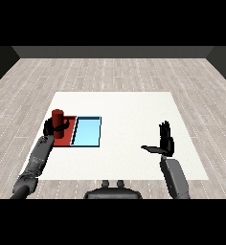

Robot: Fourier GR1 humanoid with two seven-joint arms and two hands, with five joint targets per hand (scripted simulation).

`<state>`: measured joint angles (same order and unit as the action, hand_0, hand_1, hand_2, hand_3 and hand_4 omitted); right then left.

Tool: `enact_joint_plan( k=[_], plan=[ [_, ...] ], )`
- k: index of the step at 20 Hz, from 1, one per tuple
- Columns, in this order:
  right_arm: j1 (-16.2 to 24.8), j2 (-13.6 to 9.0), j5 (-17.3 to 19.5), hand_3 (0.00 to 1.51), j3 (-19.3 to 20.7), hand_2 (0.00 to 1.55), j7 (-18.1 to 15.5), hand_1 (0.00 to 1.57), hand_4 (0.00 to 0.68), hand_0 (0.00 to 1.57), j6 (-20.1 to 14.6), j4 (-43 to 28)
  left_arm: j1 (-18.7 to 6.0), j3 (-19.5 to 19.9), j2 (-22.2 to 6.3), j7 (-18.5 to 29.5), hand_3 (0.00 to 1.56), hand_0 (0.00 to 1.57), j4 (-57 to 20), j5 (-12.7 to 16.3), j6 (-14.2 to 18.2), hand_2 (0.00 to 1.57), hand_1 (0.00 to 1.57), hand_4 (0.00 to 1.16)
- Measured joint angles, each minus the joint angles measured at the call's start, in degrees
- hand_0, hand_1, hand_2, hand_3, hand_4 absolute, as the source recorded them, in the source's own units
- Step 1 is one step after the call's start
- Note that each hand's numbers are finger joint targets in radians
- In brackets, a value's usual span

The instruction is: Pick the red can and put it in the red box

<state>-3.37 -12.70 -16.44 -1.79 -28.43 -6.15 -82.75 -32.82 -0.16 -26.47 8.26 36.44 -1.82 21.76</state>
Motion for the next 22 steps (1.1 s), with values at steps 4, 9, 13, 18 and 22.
enact_joint_plan(
  k=[4,9,13,18,22],
  plan=[
    [-0.36,-0.06,0.86,0.00,0.19,0.00,-1.04,0.00,0.000,0.00,-0.31,-0.60,-3.23,0.57,0.00,-0.43,0.83,0.70,-11.36,-2.45,2.26,0.75,0.70,0.83],
    [0.68,0.11,1.88,0.00,-0.22,0.00,-2.10,0.00,0.000,0.00,-0.67,-2.99,-6.38,0.73,0.80,-1.85,0.00,0.80,-21.99,-4.64,4.23,0.75,0.80,0.71],
    [0.76,0.43,2.33,0.00,-0.27,0.00,-3.03,0.00,0.000,0.00,-0.49,-2.76,-8.59,2.07,0.61,-1.78,0.00,0.71,-26.74,-4.39,2.95,0.70,0.71,0.51],
    [1.50,0.35,1.64,0.00,0.02,0.00,-3.45,0.00,0.000,0.00,0.52,-4.38,-10.08,-0.72,-0.21,-2.92,0.00,0.00,-31.14,-7.83,-1.16,0.00,0.00,0.00],
    [1.40,0.63,1.47,0.00,-0.21,0.00,-3.55,0.00,0.000,0.00,1.28,-4.56,-11.50,-2.80,-0.67,-6.46,0.00,0.00,-33.93,-10.32,-3.15,0.00,0.00,0.00]
  ],
)
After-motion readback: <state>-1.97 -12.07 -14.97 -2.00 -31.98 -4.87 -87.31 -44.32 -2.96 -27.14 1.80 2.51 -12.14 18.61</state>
